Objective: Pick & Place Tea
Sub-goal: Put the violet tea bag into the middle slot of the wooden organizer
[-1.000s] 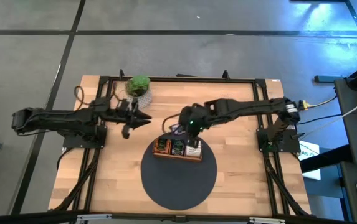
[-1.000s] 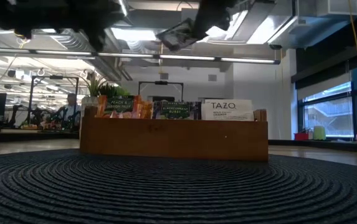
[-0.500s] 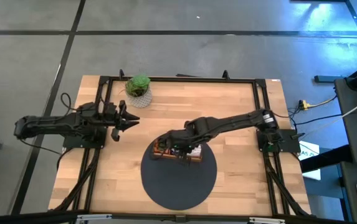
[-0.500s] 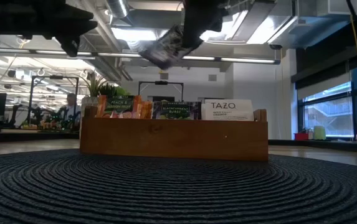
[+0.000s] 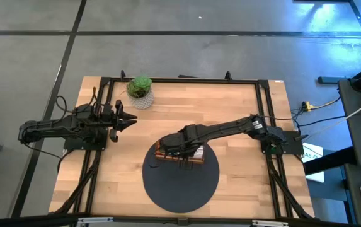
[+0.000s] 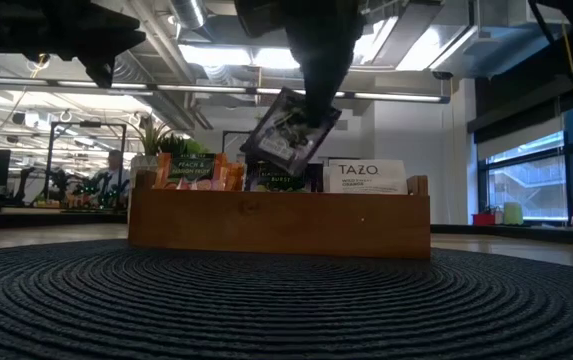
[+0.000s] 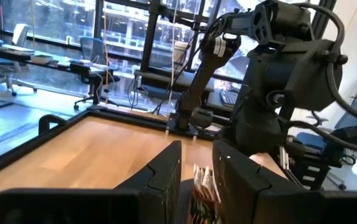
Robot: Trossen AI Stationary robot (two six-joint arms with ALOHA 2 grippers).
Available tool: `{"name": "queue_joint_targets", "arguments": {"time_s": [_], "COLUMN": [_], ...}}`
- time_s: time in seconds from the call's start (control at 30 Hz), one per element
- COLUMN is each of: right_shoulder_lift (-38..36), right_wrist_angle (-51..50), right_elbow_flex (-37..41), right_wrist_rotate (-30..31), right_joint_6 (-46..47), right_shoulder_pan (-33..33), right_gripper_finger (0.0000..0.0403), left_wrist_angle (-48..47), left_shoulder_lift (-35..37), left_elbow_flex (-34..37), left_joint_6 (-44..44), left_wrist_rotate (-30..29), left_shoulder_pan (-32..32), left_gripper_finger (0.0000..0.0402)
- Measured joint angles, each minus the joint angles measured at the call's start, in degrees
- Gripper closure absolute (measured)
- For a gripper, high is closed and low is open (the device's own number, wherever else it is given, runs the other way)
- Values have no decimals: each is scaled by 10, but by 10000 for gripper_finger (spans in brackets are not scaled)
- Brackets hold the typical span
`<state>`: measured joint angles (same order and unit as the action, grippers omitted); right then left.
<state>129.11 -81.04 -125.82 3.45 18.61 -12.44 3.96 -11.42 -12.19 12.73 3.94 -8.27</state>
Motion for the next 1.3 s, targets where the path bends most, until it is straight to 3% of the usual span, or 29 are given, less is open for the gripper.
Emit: {"name": "queue_joint_targets", "arguments": {"time_s": [0.23,0.67,1.03,1.3], "right_shoulder_lift": [3,4,3,3], "right_wrist_angle": [-1,7,36,54], "right_elbow_flex": [0,56,60,60], "right_wrist_rotate": [37,36,35,34], "right_joint_6": [-45,-71,-74,-83], "right_shoulder_pan": [0,0,0,0], "right_gripper_finger": [402,399,397,342], "left_wrist_angle": [0,1,1,1], "left_shoulder_lift": [0,0,0,0], "left_elbow_flex": [0,0,0,0], "left_joint_6": [0,0,0,0], "left_wrist_rotate": [1,1,2,2], "left_shoulder_pan": [0,0,0,0], "left_gripper_finger": [313,313,313,313]}}
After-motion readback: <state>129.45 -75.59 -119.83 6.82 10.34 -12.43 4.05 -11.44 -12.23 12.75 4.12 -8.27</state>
